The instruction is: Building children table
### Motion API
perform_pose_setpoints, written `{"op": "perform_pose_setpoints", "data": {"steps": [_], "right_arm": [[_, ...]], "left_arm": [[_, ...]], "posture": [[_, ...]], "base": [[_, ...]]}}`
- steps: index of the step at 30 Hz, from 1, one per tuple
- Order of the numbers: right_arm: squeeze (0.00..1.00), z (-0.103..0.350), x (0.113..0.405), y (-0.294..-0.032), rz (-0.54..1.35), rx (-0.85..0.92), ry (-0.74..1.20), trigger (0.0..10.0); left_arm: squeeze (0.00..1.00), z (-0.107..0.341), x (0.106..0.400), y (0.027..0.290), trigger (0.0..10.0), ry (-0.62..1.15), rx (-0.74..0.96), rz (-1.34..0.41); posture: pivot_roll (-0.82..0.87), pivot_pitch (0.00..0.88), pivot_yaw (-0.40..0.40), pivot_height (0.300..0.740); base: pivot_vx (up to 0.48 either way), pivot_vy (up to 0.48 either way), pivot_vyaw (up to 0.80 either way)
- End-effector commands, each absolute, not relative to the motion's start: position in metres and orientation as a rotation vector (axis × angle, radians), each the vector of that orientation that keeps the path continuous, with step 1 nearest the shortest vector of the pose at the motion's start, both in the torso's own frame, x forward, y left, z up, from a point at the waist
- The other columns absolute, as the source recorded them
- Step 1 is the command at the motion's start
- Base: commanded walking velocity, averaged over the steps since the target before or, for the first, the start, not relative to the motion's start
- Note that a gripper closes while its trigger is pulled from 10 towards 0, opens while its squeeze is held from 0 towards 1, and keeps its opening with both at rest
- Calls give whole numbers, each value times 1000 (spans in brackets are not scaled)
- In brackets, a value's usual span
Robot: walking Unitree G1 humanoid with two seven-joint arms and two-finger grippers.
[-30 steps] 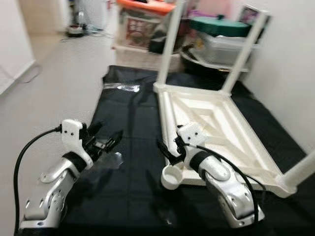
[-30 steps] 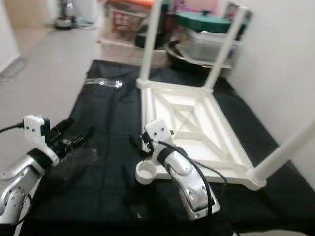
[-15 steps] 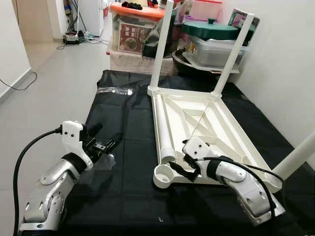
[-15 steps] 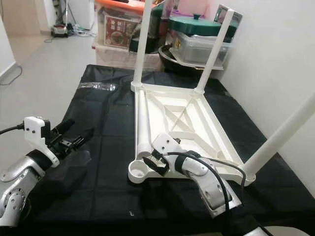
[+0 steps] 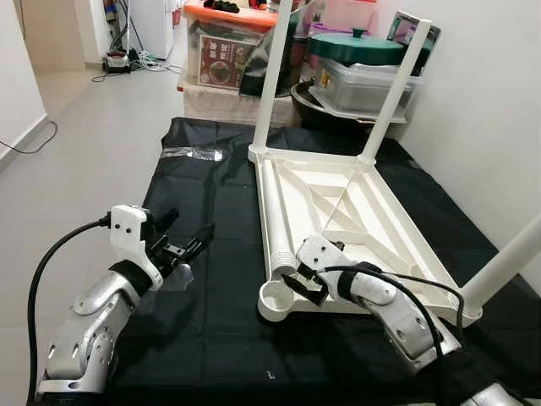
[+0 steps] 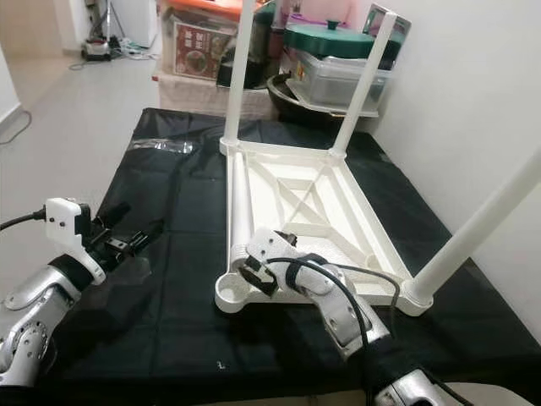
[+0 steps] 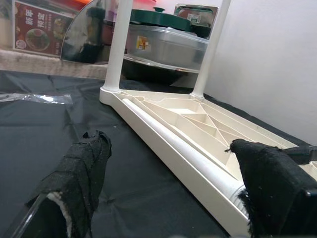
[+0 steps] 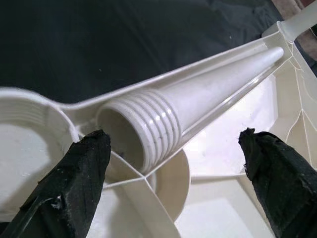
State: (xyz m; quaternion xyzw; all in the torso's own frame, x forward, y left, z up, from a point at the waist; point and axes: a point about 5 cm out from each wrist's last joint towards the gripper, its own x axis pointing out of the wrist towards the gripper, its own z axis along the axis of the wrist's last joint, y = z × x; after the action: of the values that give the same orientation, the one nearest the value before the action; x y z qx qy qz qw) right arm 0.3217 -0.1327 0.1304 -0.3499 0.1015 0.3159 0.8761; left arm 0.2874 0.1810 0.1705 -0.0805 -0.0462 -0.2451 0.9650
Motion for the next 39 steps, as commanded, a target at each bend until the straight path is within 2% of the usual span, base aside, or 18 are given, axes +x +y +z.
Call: {"op": "perform_pose_setpoints", "data": {"steps": [1,11,17,19,20,22,23,27,30,31,34,35,39], "right_arm": [[0,126,325,-141,625,-778,241,10000],[0,128,335,-135,545,-764,217,10000],[0,119,334,-110,578,-744,203,10000],[0,119,339,-104,519,-718,192,10000],[0,119,339,-104,519,-718,192,10000],[0,126,351,-110,365,-687,163,10000],[0,126,351,-110,365,-687,163,10000],[0,137,363,-129,161,-573,115,10000],[0,139,365,-133,128,-540,114,10000],[0,141,366,-136,104,-505,100,4353],[0,142,366,-137,92,-483,89,4353],[0,142,365,-135,107,-462,75,0],[0,132,360,-120,187,-425,81,0]], "left_arm": [[0,166,288,177,10000,-85,-172,-502],[0,166,289,177,10000,-84,-171,-502],[0,165,290,176,10000,-81,-167,-505],[0,166,289,176,10000,-82,-166,-503],[0,166,289,176,10000,-82,-166,-503],[0,166,289,176,10000,-82,-166,-500],[0,166,289,176,10000,-82,-166,-500],[0,166,289,176,10000,-85,-166,-497],[0,166,289,176,10000,-86,-167,-496],[0,166,289,176,10000,-87,-167,-495],[0,166,289,176,10000,-88,-166,-495],[0,166,290,176,10000,-88,-166,-495],[0,166,290,176,10000,-86,-165,-495]], "posture": [[114,0,-174,740],[116,0,-174,740],[128,0,-178,740],[132,0,-182,740],[132,0,-182,740],[134,0,-184,740],[134,0,-184,740],[133,0,-185,740],[133,0,-185,740],[133,0,-185,740],[132,0,-184,740],[132,0,-182,740],[132,0,-182,740]], "base": [[0,0,0],[0,0,0],[0,0,0],[0,0,0],[0,0,0],[0,0,0],[0,0,0],[0,0,0],[0,0,0],[0,0,0],[0,0,0],[0,0,0],[0,0,0]]}}
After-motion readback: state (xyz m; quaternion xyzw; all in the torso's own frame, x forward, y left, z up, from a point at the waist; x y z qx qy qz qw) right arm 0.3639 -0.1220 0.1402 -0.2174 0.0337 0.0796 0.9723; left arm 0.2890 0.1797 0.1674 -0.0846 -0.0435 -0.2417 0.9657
